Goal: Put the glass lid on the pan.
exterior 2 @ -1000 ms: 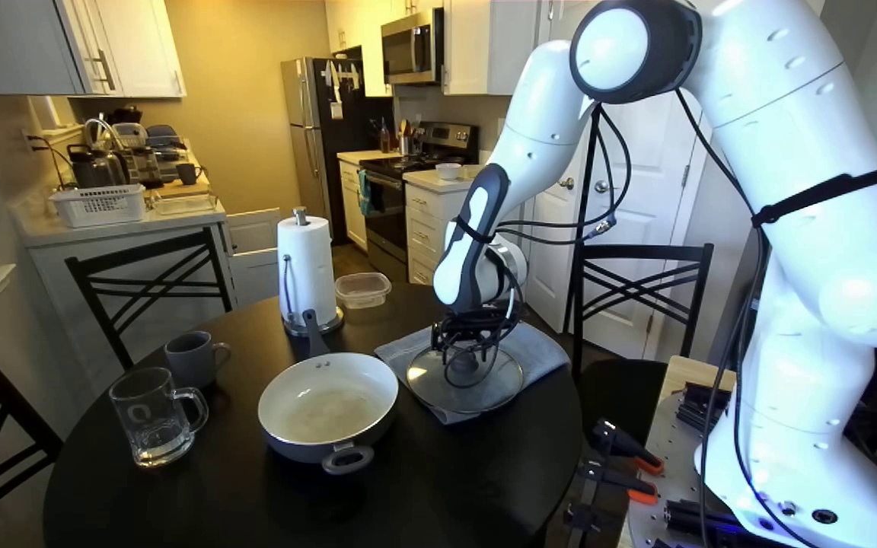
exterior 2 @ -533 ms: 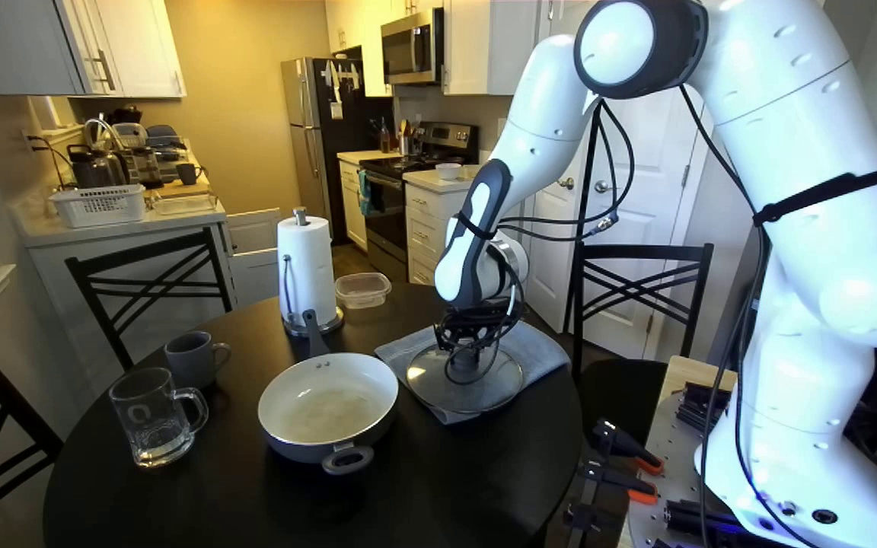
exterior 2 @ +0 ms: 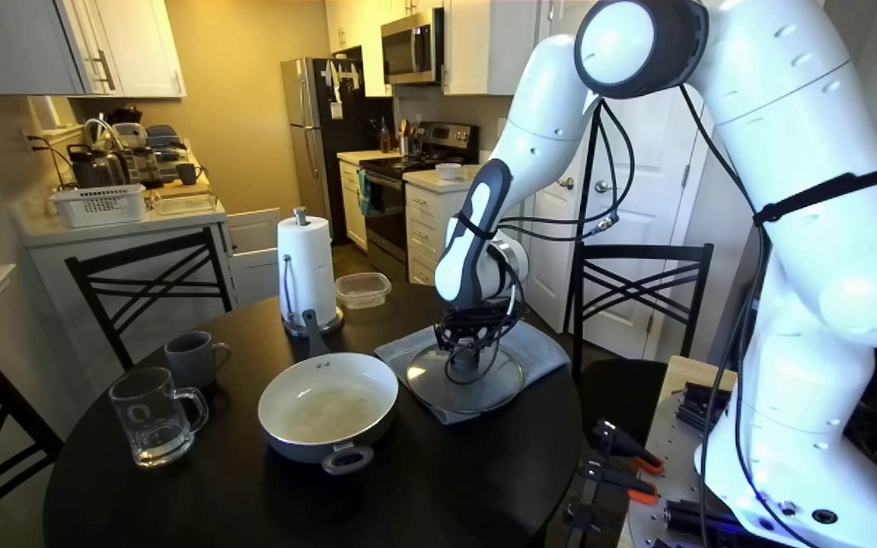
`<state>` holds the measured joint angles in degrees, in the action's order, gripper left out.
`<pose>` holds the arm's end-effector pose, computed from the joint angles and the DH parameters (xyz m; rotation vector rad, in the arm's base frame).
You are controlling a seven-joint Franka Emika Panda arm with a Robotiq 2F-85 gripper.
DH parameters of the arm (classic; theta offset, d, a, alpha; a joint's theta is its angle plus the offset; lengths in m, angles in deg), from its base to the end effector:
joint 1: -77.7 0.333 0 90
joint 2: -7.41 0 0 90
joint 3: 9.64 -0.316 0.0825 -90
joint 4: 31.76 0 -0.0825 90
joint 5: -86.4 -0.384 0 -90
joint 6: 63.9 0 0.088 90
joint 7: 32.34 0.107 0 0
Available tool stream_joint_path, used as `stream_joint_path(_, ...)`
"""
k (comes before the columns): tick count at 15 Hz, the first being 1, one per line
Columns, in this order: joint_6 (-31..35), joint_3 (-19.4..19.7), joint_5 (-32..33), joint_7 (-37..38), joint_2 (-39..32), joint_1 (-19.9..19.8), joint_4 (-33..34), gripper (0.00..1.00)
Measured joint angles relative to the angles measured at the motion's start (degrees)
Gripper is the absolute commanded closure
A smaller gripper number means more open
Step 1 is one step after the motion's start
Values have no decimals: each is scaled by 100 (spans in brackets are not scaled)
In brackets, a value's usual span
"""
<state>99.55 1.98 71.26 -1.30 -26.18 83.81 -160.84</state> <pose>0.5230 -0.0722 0.1102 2.8369 -1.2933 0.0681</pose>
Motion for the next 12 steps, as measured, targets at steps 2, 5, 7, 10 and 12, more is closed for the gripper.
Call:
stream_joint_path(2,0,0,0,0,0,0,0,67)
stream_joint_path(5,-33,70,9,0,16,62,-8,67)
stream_joint_path(7,-160,284,100,9,98,249,-52,67)
stream_joint_path(10,-571,668,527,281,347,569,-111,67)
stream_joint_path(12,-892,787,844,430,547,665,-111,67)
